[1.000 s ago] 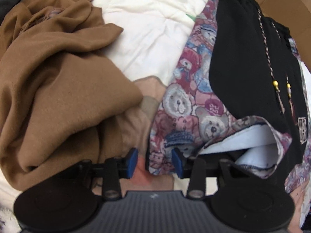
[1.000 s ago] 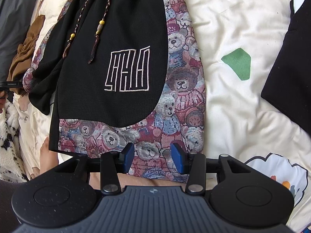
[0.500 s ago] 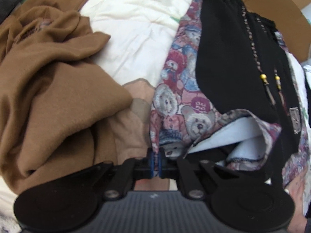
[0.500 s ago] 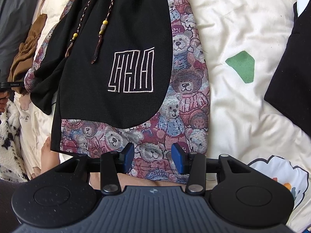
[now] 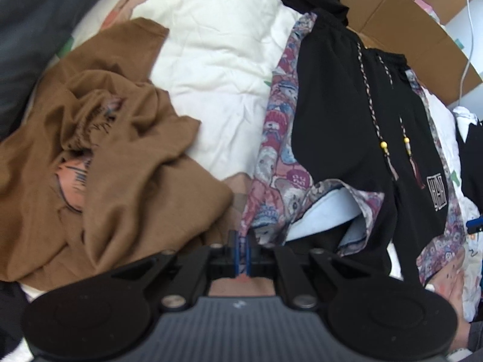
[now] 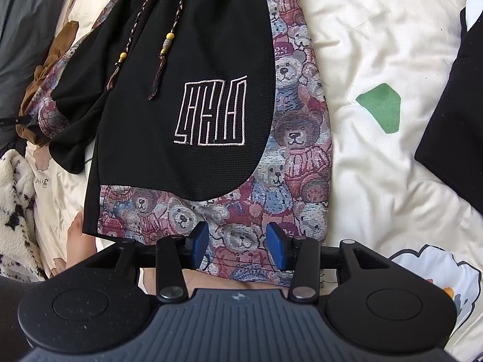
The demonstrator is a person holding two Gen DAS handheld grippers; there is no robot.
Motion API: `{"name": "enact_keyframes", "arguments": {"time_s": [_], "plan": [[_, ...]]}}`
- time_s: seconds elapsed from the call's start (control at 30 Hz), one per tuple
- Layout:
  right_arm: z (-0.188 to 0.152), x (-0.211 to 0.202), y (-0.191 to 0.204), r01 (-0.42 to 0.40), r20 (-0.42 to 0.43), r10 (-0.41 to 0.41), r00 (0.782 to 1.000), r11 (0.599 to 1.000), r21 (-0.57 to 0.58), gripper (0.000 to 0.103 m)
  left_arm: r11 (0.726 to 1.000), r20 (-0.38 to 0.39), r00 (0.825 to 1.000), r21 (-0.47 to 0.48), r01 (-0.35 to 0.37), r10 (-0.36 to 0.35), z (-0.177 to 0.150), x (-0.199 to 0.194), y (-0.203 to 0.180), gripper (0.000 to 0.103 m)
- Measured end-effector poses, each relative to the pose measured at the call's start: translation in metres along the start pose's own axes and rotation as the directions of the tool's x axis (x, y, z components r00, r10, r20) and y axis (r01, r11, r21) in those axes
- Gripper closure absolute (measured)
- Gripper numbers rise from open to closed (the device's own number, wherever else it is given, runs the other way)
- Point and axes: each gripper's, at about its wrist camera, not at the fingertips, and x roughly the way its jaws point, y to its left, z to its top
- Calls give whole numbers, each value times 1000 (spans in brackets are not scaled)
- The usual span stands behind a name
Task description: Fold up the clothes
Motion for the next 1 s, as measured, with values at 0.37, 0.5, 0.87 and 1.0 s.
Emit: {"name": "enact_keyframes", "arguments": {"time_s": [0.37, 0.5, 0.87, 1.0], "plan": [[0, 2, -2, -1, -4, 1, 1000, 1000, 0, 56, 999, -15, 999, -2, -47, 47, -9, -15, 10, 99], [1, 3, -1, -1, -8, 1, 1000, 1000, -7, 56, 993, 0, 994, -49, -107, 107, -6, -8, 18, 96], [-1, 6, -8, 18, -19, -18, 1000, 1000, 5, 56, 992, 51, 991, 7, -123, 122, -2, -18, 1, 84], [2, 6, -5, 9, -14, -9, 1000, 1000, -5, 56, 998, 34, 998, 25, 59, -60, -9, -10, -21, 83]]}}
